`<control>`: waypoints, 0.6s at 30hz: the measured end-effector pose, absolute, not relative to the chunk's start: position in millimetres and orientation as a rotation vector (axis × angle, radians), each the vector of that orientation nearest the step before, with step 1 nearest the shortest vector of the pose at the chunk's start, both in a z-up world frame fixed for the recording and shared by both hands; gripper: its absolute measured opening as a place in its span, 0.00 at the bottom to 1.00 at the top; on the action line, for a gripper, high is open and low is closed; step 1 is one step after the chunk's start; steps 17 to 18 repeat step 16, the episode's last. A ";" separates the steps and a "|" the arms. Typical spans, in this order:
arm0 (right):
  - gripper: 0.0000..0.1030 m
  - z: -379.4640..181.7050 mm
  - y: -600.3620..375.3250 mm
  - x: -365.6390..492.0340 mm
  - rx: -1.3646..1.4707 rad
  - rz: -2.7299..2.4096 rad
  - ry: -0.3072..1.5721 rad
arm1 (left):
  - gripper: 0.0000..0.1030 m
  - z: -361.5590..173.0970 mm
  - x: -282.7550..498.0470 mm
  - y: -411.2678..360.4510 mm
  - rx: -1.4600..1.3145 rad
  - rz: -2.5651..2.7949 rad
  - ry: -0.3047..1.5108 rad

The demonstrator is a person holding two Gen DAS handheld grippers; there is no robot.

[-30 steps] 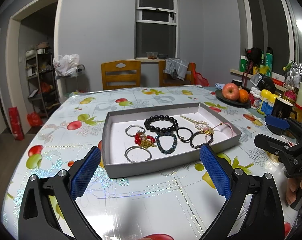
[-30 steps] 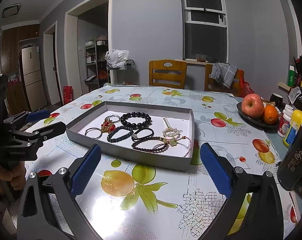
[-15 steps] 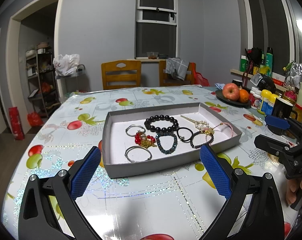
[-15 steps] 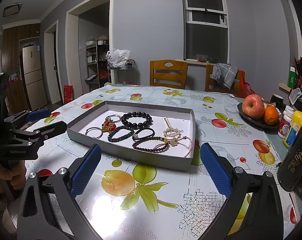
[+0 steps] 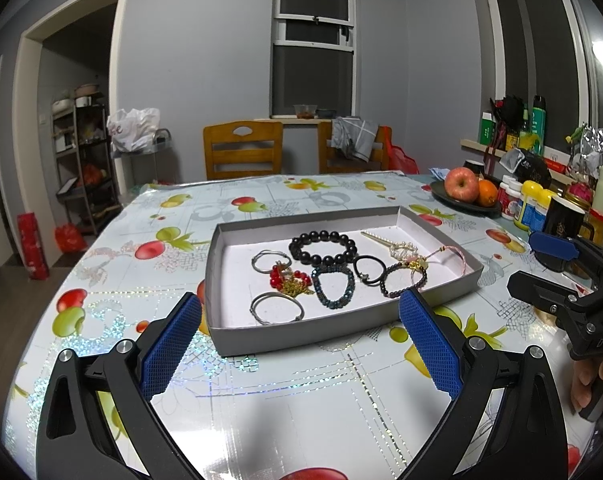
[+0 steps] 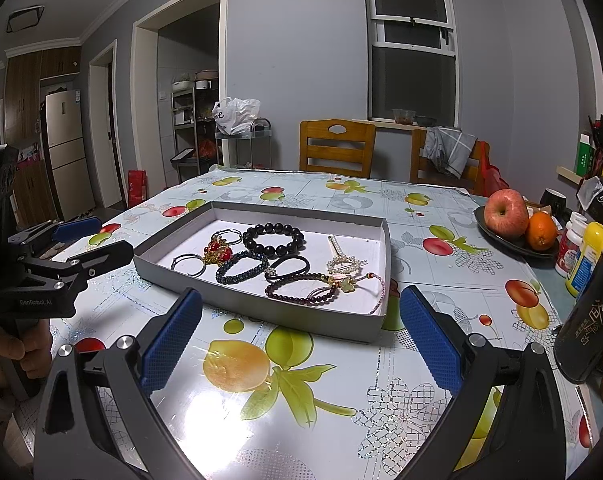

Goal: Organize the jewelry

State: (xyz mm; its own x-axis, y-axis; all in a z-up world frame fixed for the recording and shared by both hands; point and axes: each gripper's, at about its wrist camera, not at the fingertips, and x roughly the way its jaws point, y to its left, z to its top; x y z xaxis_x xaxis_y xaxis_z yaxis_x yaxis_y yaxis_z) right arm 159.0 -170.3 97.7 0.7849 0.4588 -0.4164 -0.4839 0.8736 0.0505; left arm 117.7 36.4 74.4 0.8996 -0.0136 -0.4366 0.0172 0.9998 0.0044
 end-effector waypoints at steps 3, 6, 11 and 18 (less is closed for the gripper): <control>0.95 97.8 -170.2 159.0 -0.060 0.509 0.433 | 0.95 74.2 117.7 36.3 0.010 -0.015 0.451; 0.95 97.8 -170.2 158.8 -0.061 0.509 0.433 | 0.95 74.1 117.7 36.4 0.009 -0.015 0.451; 0.95 97.8 -170.2 158.9 -0.061 0.508 0.433 | 0.95 75.0 117.2 37.0 0.002 -0.012 0.451; 0.95 97.6 -169.8 158.8 -0.061 0.508 0.433 | 0.95 77.3 118.2 39.0 0.001 -0.010 0.451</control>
